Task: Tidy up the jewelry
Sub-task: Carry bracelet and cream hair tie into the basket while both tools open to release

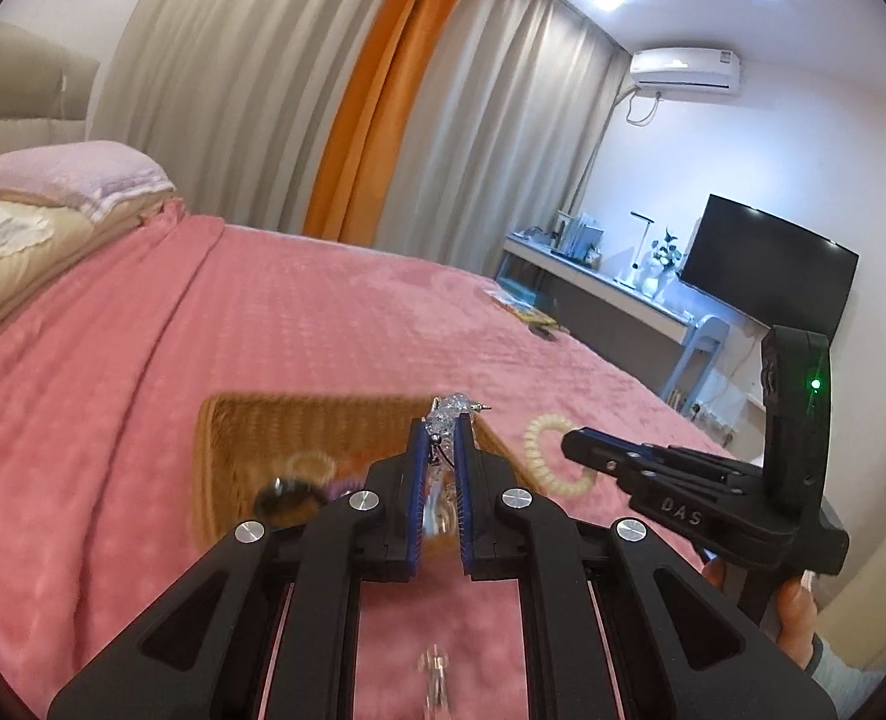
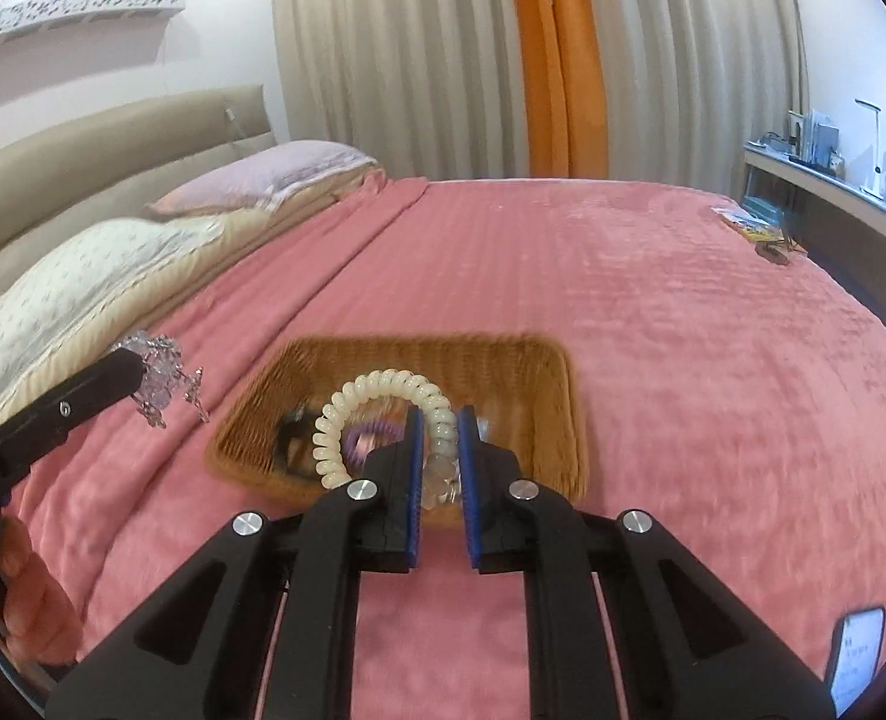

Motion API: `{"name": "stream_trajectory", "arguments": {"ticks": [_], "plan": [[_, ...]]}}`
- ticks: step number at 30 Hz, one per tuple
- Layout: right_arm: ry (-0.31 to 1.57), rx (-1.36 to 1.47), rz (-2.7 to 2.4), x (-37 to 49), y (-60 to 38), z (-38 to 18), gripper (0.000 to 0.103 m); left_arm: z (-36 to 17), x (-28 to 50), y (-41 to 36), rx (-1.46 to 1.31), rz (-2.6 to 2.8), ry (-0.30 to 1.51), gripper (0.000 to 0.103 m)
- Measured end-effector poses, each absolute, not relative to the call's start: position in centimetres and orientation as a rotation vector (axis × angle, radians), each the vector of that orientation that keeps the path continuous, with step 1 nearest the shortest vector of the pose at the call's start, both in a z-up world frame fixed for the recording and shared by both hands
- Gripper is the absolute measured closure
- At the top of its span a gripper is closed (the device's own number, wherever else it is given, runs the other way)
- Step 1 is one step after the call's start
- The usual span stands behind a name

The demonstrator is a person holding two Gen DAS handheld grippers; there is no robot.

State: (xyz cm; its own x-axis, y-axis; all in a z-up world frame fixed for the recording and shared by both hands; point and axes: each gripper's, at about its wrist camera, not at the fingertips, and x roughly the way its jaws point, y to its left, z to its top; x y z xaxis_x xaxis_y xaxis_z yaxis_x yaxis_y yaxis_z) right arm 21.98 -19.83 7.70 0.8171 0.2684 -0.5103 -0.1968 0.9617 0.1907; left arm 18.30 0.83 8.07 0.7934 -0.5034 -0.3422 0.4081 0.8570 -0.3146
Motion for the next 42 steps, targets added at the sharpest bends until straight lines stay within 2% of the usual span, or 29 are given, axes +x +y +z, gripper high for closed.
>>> {"name": "stream_trajectory", "arguments": {"ticks": [10, 17, 24, 25, 26, 27, 28, 29, 37, 42], "plan": [[0.699, 0.151, 0.238, 31.1, -19.0, 3.0, 0.094, 3.4, 25.9, -0.9, -0.187, -0.364, 0.542, 0.096], [0.778, 0.150, 0.226, 33.2, -18.7, -0.1, 0.093, 0.5, 27.9, -1.5, -0.139, -0.341, 0.622, 0.096], [0.789, 0.147, 0.233, 33.4, -18.9, -0.7, 0.093, -0.3, 28.4, -1.6, -0.134, -0.345, 0.657, 0.095], [0.786, 0.152, 0.244, 33.2, -18.9, -0.6, 0.092, -0.2, 28.3, -1.4, -0.145, -0.348, 0.656, 0.092], [0.781, 0.160, 0.254, 33.0, -19.0, -0.4, 0.086, -0.1, 28.2, -1.3, -0.154, -0.355, 0.653, 0.087], [0.777, 0.163, 0.254, 32.8, -19.1, -0.3, 0.080, 0.2, 27.9, -1.0, -0.164, -0.357, 0.646, 0.074], [0.763, 0.168, 0.247, 32.3, -19.3, 0.1, 0.066, 0.5, 27.5, -0.7, -0.172, -0.357, 0.634, 0.063], [0.746, 0.172, 0.243, 31.8, -19.6, 0.5, 0.054, 0.7, 27.2, -0.7, -0.177, -0.361, 0.623, 0.060], [0.658, 0.194, 0.292, 24.7, -20.7, 3.7, 0.054, 4.1, 20.5, 0.0, -0.196, -0.416, 0.547, 0.058], [0.637, 0.157, 0.308, 19.5, -20.0, 3.8, 0.054, 3.8, 15.0, 0.0, -0.189, -0.424, 0.549, 0.058]]}}
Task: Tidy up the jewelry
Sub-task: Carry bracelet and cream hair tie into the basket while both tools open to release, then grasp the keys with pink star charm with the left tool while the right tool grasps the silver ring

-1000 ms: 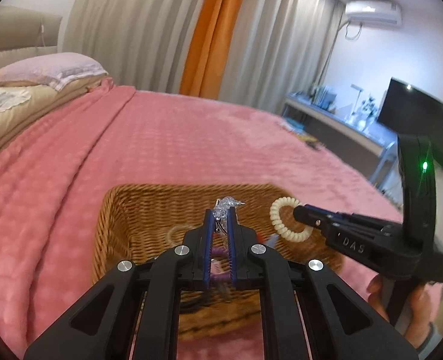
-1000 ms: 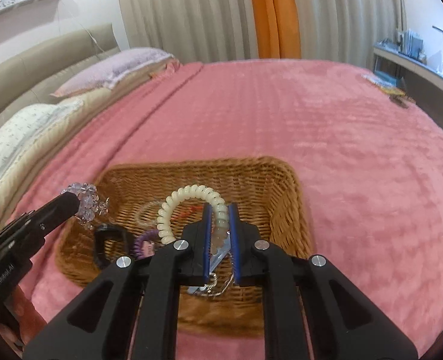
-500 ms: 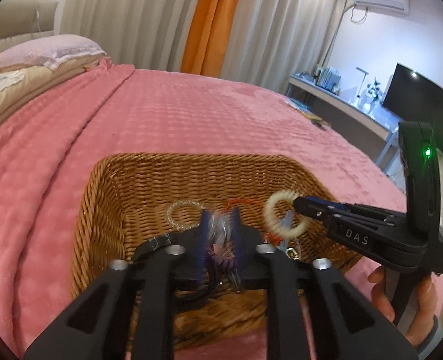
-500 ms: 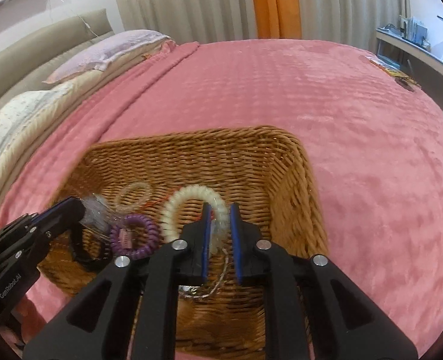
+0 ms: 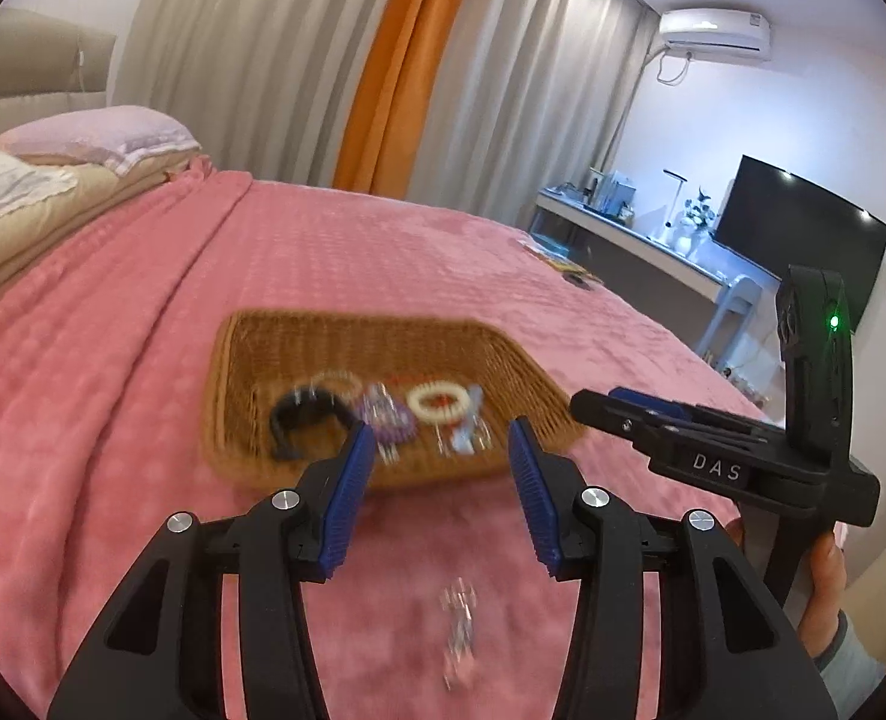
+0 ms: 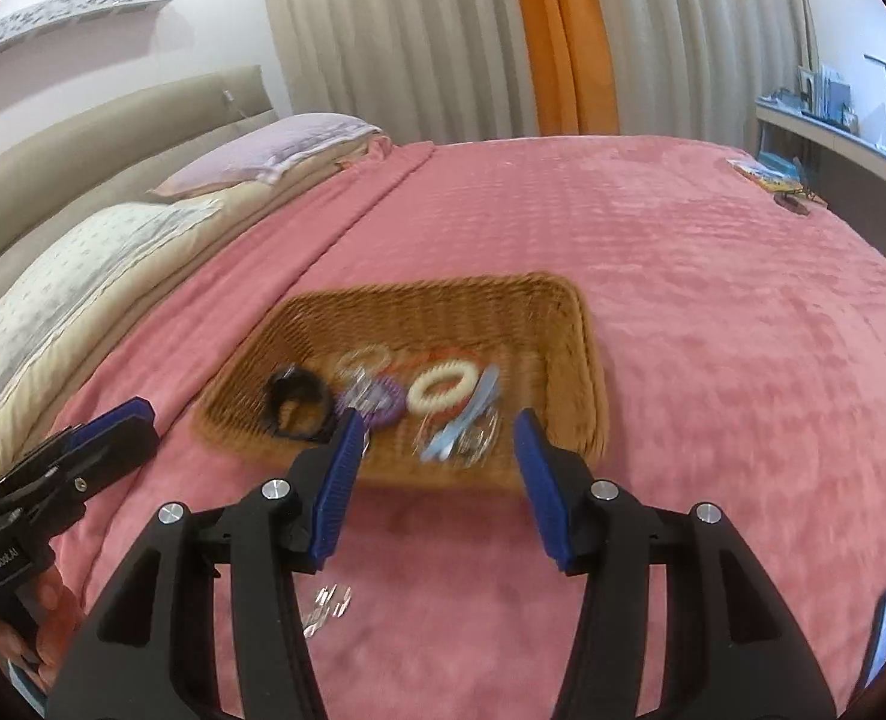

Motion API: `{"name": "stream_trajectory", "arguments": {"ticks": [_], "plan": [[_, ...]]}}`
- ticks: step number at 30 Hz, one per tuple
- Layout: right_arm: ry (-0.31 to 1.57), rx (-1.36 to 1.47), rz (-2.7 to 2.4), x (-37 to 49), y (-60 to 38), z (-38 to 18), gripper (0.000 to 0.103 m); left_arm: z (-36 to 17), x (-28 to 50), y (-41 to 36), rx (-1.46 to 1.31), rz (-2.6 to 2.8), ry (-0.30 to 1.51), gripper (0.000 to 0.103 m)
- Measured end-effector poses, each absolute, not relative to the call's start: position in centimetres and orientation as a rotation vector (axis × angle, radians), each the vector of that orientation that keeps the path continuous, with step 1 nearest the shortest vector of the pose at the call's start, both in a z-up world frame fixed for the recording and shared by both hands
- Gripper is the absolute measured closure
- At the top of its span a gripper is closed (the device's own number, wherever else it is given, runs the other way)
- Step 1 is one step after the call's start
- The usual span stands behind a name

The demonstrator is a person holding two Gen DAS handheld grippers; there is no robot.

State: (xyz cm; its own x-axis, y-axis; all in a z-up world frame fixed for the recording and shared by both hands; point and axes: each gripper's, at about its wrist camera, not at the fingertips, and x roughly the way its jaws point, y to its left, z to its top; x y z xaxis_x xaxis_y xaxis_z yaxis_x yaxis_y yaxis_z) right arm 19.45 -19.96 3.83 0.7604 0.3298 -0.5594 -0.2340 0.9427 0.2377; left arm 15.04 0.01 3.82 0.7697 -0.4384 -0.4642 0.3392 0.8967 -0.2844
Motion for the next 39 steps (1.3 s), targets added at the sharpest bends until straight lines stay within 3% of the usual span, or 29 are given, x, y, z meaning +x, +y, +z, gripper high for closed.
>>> {"name": "stream_trajectory", "arguments": {"ticks": [9, 20, 26, 28, 37, 39], "plan": [[0.693, 0.178, 0.307, 15.5, -19.0, -0.3, 0.054, -1.1, 10.3, -0.3, -0.186, -0.423, 0.669, 0.058], [0.741, 0.197, 0.283, 15.1, -19.1, -4.0, 0.054, -4.8, 12.4, -2.4, -0.086, -0.403, 0.844, 0.058], [0.744, 0.156, 0.284, 14.9, -18.4, -4.4, 0.054, -5.8, 13.6, -3.9, -0.029, -0.395, 0.902, 0.070], [0.740, 0.130, 0.288, 14.8, -17.8, -4.4, 0.054, -6.2, 13.6, -4.2, -0.021, -0.383, 0.918, 0.081], [0.773, 0.043, 0.357, 15.1, -15.4, -3.9, 0.055, -5.1, 13.0, -1.4, -0.084, -0.278, 0.854, 0.082], [0.799, 0.018, 0.384, 15.5, -14.3, -4.0, 0.059, -4.8, 13.2, -0.3, -0.099, -0.244, 0.845, 0.082]]}}
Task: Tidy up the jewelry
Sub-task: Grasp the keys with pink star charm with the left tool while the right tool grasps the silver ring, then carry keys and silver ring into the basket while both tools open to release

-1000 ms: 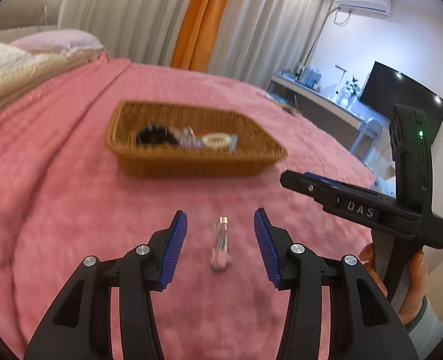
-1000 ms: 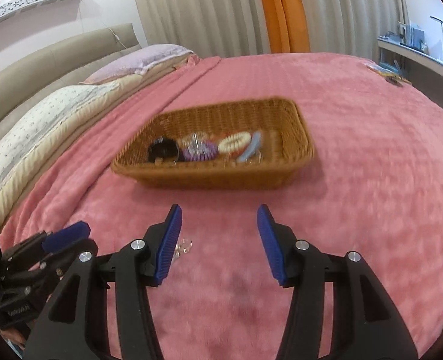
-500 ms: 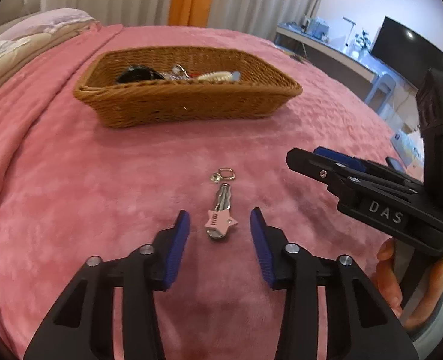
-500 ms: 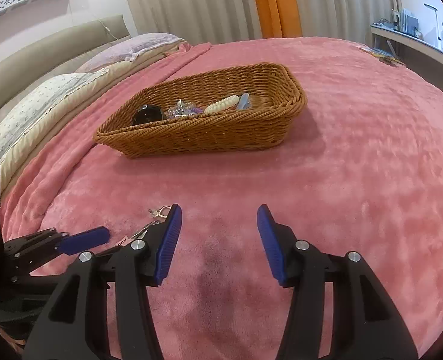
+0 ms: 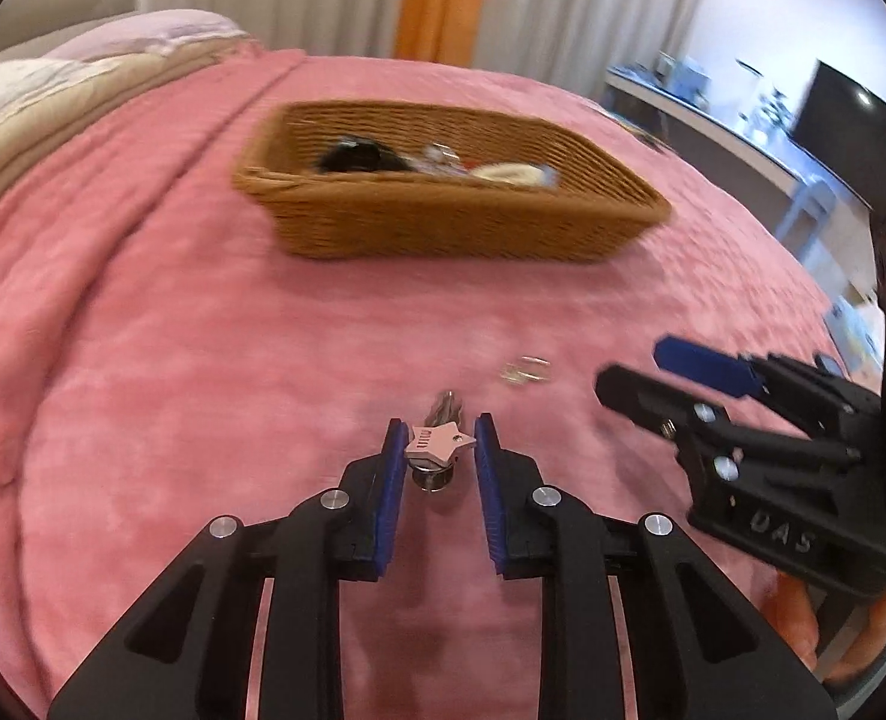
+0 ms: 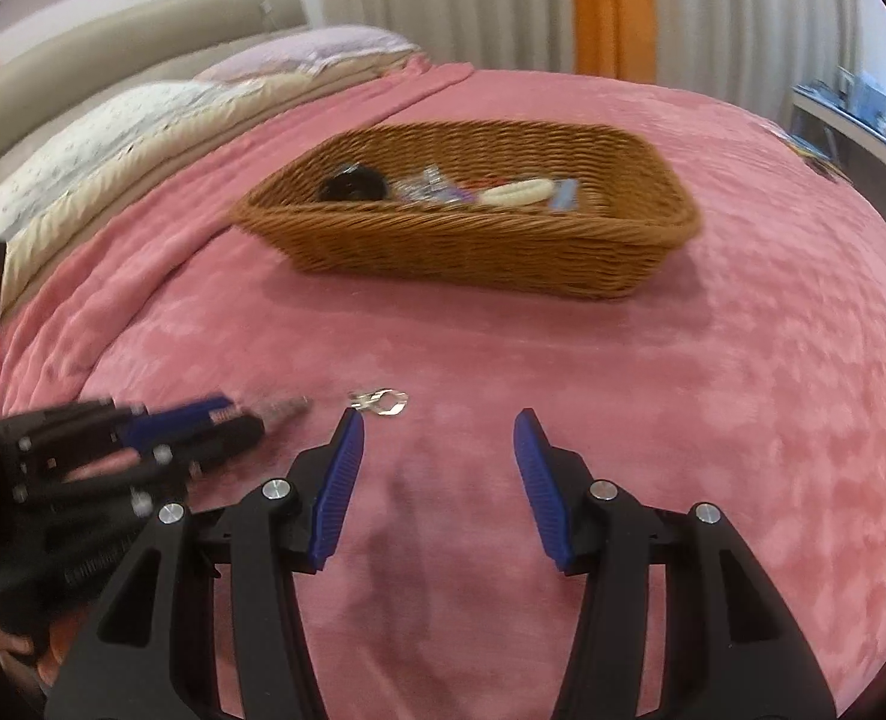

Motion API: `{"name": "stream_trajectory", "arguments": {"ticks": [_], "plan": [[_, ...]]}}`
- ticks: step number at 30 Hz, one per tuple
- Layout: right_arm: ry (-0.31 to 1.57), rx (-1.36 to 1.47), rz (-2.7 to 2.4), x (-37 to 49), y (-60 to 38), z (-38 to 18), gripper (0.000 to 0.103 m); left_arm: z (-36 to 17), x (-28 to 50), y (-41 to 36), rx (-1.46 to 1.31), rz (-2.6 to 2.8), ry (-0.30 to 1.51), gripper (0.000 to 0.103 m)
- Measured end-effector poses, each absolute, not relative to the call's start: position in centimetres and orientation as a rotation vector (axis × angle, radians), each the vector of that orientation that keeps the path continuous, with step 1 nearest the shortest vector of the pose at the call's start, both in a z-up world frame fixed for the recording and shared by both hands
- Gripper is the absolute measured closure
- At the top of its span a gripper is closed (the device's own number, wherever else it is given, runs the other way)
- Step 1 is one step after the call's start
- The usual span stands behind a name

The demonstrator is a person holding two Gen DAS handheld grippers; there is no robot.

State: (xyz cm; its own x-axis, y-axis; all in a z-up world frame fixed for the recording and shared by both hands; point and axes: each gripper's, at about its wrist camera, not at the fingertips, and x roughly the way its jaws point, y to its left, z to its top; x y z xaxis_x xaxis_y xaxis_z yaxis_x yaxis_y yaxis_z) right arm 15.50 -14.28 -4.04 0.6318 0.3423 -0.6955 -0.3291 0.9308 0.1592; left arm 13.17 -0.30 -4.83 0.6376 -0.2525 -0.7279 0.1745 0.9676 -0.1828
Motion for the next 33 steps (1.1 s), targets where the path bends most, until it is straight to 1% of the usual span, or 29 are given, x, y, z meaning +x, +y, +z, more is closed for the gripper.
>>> {"name": "stream_trajectory", "arguments": {"ticks": [1, 2, 12, 13, 14, 15, 17, 18, 27, 33], "plan": [[0.818, 0.000, 0.400, 15.9, -13.4, -4.3, 0.062, -4.8, 13.2, 0.3, -0.109, -0.236, 0.842, 0.082], [0.831, -0.018, 0.404, 16.2, -12.9, -4.4, 0.062, -4.8, 13.3, 0.8, -0.121, -0.234, 0.840, 0.082], [0.875, -0.145, 0.381, 18.8, -9.6, -5.7, 0.063, -6.4, 13.8, 2.4, -0.201, -0.281, 0.868, 0.082], [0.868, -0.166, 0.392, 18.5, -9.2, -5.7, 0.067, -6.5, 13.8, 2.6, -0.211, -0.285, 0.870, 0.082], [0.863, -0.180, 0.409, 18.1, -8.9, -5.8, 0.077, -6.6, 13.8, 2.7, -0.219, -0.289, 0.872, 0.082], [0.857, -0.199, 0.417, 17.7, -8.6, -5.8, 0.079, -6.7, 13.8, 2.7, -0.222, -0.291, 0.873, 0.082], [0.849, -0.216, 0.425, 17.2, -8.4, -5.7, 0.090, -6.7, 13.8, 2.6, -0.219, -0.292, 0.876, 0.082], [0.844, -0.218, 0.429, 16.9, -8.4, -5.7, 0.091, -6.7, 13.8, 2.5, -0.212, -0.293, 0.876, 0.082], [0.802, -0.135, 0.450, 14.7, -10.6, -4.7, 0.091, -6.6, 13.2, 2.2, -0.192, -0.310, 0.863, 0.082], [0.767, -0.067, 0.456, 13.4, -12.0, -3.6, 0.091, -5.7, 12.2, 2.3, -0.202, -0.345, 0.802, 0.082]]}}
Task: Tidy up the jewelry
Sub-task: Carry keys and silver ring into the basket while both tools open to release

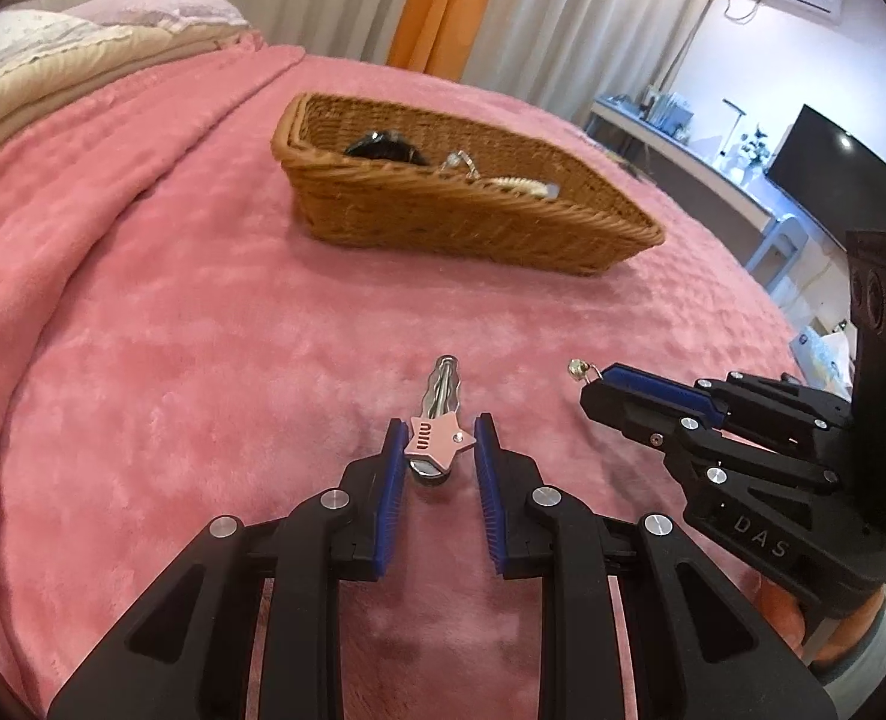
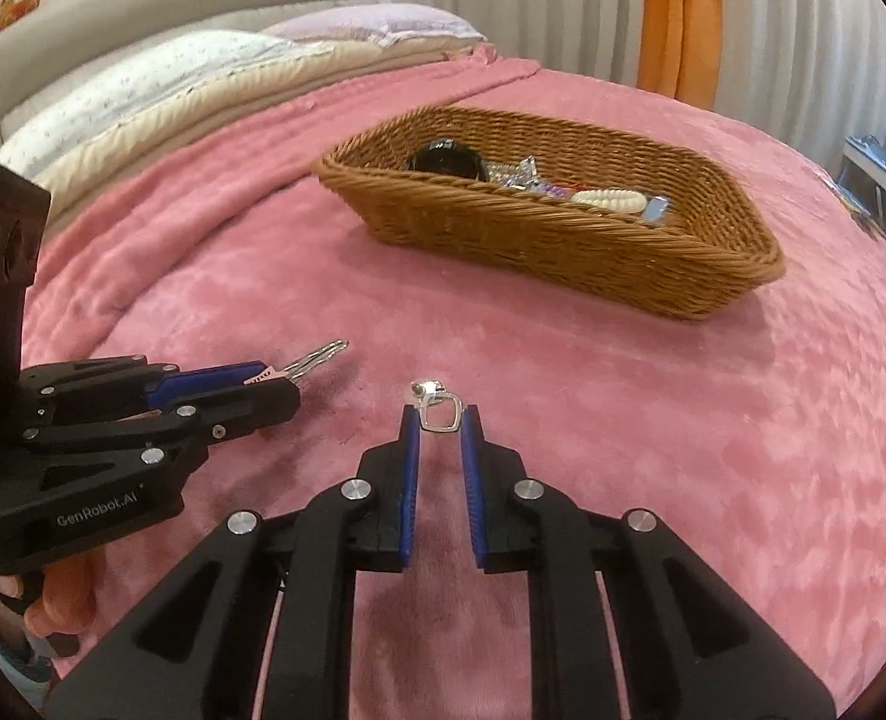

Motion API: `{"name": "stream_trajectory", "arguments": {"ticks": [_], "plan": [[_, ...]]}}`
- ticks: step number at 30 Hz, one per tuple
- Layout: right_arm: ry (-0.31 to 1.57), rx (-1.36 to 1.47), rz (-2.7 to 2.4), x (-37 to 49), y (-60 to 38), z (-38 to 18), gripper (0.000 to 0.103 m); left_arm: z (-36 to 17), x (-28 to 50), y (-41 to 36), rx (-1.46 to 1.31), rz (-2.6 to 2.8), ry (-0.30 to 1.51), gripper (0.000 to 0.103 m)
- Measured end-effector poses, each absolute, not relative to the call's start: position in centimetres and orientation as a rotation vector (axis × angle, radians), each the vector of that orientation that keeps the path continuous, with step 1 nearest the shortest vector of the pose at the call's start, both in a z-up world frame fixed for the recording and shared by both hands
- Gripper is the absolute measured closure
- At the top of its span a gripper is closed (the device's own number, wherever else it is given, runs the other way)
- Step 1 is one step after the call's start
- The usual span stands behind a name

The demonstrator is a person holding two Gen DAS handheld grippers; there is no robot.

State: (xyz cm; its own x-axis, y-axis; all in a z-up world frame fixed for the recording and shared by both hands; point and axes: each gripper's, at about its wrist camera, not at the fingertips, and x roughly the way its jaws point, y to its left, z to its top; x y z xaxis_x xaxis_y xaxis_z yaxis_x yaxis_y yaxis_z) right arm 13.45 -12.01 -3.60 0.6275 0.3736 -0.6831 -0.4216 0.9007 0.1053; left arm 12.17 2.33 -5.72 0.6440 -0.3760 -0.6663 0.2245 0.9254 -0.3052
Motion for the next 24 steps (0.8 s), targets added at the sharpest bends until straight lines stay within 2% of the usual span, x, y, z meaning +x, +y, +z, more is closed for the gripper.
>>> {"name": "stream_trajectory", "arguments": {"ticks": [14, 24], "plan": [[0.642, 0.011, 0.446, 11.9, -15.6, 2.5, 0.091, 0.7, 10.1, 2.9, -0.247, -0.438, 0.605, 0.082], [0.555, 0.014, 0.392, 18.3, -16.6, 7.7, 0.091, 7.8, 15.2, 0.5, -0.192, -0.481, 0.486, 0.082]]}}
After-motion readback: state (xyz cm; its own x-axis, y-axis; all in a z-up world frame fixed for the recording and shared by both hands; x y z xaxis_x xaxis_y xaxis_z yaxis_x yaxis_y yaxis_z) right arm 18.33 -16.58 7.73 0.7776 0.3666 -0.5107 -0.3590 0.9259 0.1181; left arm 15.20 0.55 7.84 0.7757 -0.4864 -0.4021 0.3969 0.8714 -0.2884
